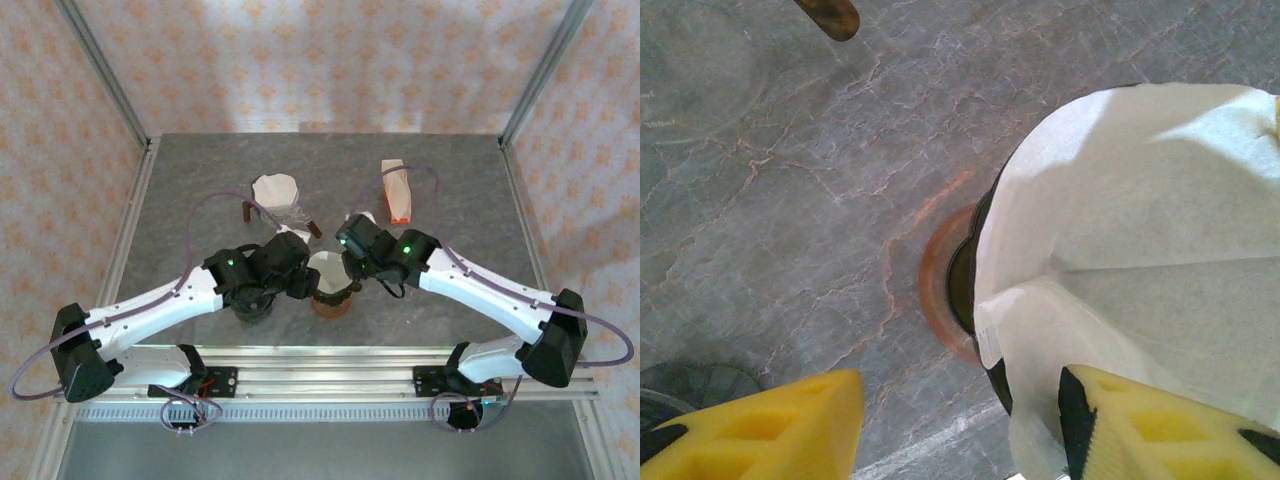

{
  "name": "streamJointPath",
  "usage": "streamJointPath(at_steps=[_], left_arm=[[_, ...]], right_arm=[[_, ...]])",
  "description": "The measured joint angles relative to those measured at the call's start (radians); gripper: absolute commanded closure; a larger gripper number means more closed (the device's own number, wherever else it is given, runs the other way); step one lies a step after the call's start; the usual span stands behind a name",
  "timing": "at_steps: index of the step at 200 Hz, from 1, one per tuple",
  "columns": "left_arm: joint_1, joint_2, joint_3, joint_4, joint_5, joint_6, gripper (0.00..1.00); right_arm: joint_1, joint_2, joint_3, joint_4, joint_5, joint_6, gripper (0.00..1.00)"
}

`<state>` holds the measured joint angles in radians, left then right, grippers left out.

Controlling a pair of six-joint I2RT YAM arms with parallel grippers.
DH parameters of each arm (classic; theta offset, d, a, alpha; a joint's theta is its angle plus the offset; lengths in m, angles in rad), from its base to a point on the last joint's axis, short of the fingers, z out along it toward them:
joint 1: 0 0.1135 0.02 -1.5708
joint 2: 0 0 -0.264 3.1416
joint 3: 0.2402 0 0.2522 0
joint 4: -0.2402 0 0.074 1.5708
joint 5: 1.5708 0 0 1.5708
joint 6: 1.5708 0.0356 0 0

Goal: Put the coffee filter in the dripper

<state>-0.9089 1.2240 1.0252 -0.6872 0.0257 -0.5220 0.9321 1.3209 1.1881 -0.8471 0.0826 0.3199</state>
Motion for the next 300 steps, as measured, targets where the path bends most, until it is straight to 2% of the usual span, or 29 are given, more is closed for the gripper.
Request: streamJointPath(at_steps=[20,22,36,112,300], left_arm=[[0.000,0.000,0.000,0.000,0.000,0.000,0.40],[0.000,0.000,0.000,0.000,0.000,0.000,0.40],[0.000,0.000,0.000,0.000,0.000,0.000,0.39],[0.000,0.002,0.000,0.000,0.000,0.000,0.39],[0.000,0.009,-0.005,0.012,0.001,0.000,0.39]], right_arm=[[-0.002,-0.011,-0.001,0.011,-0.012,-0.001,0.36],[-0.002,-0.016,-0.002,0.014,-0.016,-0.011,0.31],[-0.002,-0.035,-0.002,0.027,-0.038,-0.010,0.28],[-0.004,0.057,-0.006,0.051,-0.129,-0.006,0.27],[-0.010,0.178,-0.034,0.056,-0.132,-0.011,0.27]])
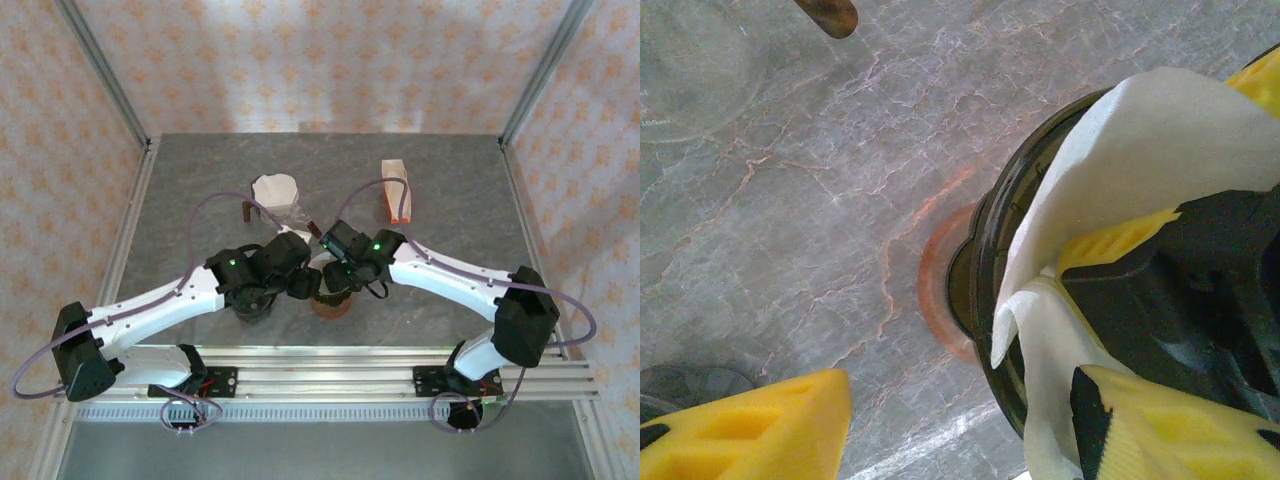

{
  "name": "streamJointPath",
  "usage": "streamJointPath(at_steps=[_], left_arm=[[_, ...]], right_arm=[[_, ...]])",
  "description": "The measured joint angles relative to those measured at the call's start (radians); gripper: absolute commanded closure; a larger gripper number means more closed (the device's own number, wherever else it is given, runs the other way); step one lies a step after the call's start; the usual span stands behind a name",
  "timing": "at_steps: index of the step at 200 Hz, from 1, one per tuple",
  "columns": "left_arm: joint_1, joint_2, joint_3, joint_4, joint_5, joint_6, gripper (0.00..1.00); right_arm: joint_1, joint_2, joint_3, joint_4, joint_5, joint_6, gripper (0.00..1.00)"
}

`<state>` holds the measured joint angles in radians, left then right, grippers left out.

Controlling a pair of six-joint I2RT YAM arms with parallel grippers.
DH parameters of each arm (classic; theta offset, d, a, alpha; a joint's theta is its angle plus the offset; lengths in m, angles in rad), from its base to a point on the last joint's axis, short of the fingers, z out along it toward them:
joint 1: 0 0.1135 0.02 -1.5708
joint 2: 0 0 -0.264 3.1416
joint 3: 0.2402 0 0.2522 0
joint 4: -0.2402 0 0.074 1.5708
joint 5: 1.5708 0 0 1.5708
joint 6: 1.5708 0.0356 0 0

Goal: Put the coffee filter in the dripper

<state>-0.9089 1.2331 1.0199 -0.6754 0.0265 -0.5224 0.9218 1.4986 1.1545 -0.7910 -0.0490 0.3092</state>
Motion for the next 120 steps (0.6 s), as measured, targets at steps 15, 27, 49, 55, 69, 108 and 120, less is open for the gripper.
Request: streamJointPath(at_steps=[15,27,49,55,69,108,120], left_arm=[[0.000,0.000,-0.002,0.005,0.000,0.000,0.39],[0.000,0.000,-0.002,0.007,0.000,0.000,0.39],[0.000,0.000,-0.003,0.007,0.000,0.000,0.39],[0.000,0.000,-0.003,0.007,0.000,0.000,0.39],[0.000,0.000,-0.003,0.007,0.000,0.000,0.39],[0.000,0.000,-0.008,0.013,0.000,0.000,0.39],[0.000,0.000,-0.008,0.014,0.000,0.000,0.39]], right_arm=[[0.000,0.002,-0.001,0.001,0.000,0.000,0.27],[0.000,0.002,-0.001,0.001,0.000,0.000,0.27],[0.000,0.002,-0.001,0.001,0.001,0.000,0.27],[0.000,0.001,-0.001,0.002,0.003,0.000,0.27],[0.000,-0.008,-0.001,0.003,0.008,0.000,0.27],[0.000,-0.134,-0.001,0.003,0.043,0.005,0.27],[-0.002,-0.183,-0.001,0.003,0.054,0.005,0.27]])
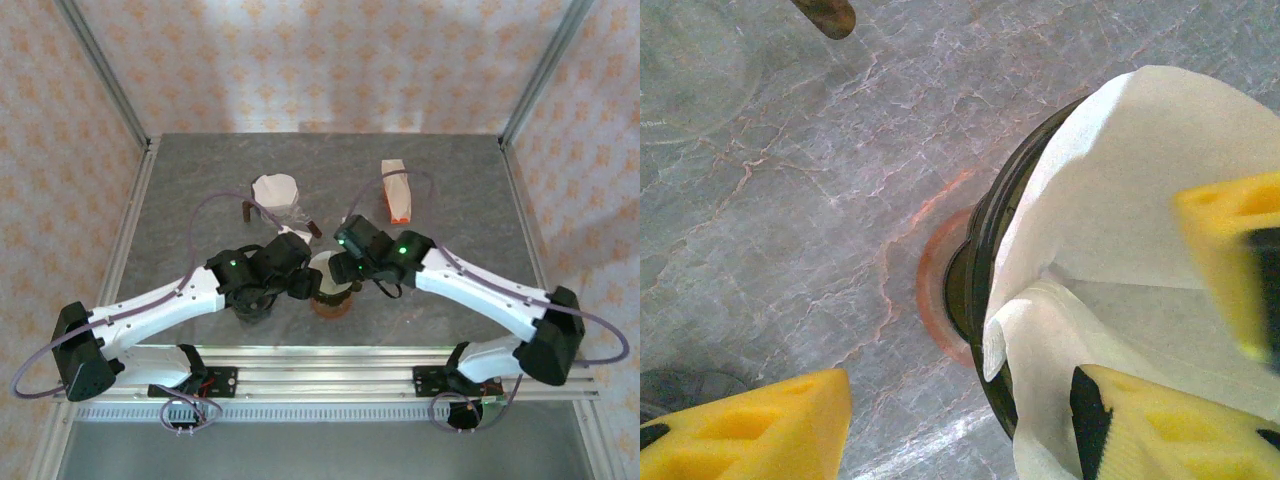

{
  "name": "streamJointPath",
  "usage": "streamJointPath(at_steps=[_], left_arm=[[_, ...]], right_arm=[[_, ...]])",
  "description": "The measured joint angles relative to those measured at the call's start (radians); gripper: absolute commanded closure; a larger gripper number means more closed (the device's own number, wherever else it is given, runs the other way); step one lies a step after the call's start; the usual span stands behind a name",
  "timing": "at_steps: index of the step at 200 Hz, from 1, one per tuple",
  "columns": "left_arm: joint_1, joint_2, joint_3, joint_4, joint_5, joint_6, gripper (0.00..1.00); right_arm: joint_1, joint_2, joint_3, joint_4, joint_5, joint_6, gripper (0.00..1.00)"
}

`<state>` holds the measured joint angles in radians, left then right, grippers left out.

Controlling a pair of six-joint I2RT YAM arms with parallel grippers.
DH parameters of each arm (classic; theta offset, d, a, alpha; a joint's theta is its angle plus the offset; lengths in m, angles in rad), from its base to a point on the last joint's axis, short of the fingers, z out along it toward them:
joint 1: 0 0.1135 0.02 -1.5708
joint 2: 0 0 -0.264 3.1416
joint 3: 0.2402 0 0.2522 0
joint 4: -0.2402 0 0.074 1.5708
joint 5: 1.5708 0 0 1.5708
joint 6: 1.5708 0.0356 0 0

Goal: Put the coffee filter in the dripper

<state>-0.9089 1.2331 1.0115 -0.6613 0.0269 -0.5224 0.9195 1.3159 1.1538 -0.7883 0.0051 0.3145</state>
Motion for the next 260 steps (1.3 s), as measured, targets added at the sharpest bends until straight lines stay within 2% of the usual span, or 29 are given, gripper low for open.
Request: streamJointPath(at_steps=[49,159,202,260], left_arm=[[0.000,0.000,-0.001,0.000,0.000,0.000,0.39],[0.000,0.000,-0.001,0.003,0.000,0.000,0.39],[0.000,0.009,-0.001,0.006,0.000,0.000,0.39],[0.000,0.014,-0.001,0.015,0.003,0.000,0.39]], right_arm=[[-0.003,-0.069,-0.013,-0.018,0.024,0.011,0.28],[-0.025,-0.078,-0.048,-0.034,0.047,0.032,0.28],[-0.025,-0.135,-0.048,-0.003,-0.019,0.026,0.26],[-0.025,-0.142,-0.104,0.030,-0.108,0.034,0.34]])
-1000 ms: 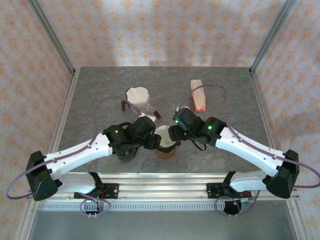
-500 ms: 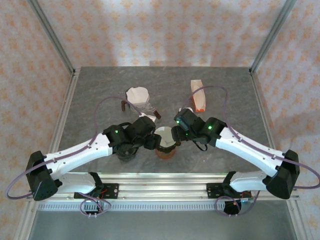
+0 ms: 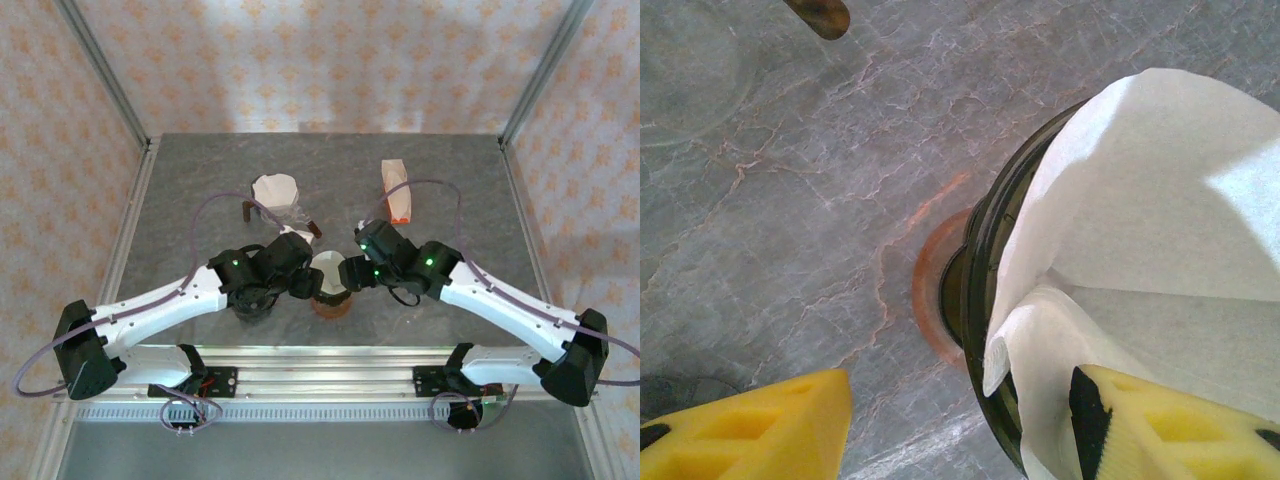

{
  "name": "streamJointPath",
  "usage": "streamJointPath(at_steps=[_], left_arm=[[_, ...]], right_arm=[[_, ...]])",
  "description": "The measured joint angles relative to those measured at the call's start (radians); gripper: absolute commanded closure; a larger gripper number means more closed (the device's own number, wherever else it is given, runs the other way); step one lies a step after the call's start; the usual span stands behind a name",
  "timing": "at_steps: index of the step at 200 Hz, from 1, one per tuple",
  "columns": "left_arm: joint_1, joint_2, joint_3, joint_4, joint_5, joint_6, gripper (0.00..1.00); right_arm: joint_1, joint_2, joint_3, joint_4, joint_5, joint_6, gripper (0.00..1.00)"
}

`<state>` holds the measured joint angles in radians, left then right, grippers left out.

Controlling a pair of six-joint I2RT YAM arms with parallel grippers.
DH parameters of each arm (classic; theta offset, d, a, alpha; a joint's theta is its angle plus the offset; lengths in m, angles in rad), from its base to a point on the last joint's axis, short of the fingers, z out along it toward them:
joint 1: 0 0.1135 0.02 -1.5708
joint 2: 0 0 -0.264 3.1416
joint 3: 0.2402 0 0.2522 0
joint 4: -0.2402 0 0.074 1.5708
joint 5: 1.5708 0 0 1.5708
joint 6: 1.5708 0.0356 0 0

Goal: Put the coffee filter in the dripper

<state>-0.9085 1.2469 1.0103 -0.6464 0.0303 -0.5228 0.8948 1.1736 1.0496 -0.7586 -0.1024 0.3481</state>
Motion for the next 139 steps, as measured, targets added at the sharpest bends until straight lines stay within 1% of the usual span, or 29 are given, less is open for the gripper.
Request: streamJointPath(at_steps=[18,80,121,139], left_arm=[[0.000,0.002,0.000,0.001,0.003,0.000,0.39],[0.002,0.004,0.000,0.003,0.008,-0.002,0.40],[0.002,0.004,0.000,0.003,0.008,-0.002,0.39],[0.002,0.003,0.000,0.003,0.008,-0.002,0.36]], right_arm=[[0.000,0.000,-0.004,0.000,-0.003,0.004,0.37],[0.000,0.001,-0.004,-0.005,0.032,0.023,0.43],[0.000,0.002,-0.004,-0.016,0.053,0.027,0.44],[0.000,0.002,-0.004,-0.019,0.054,0.027,0.43]])
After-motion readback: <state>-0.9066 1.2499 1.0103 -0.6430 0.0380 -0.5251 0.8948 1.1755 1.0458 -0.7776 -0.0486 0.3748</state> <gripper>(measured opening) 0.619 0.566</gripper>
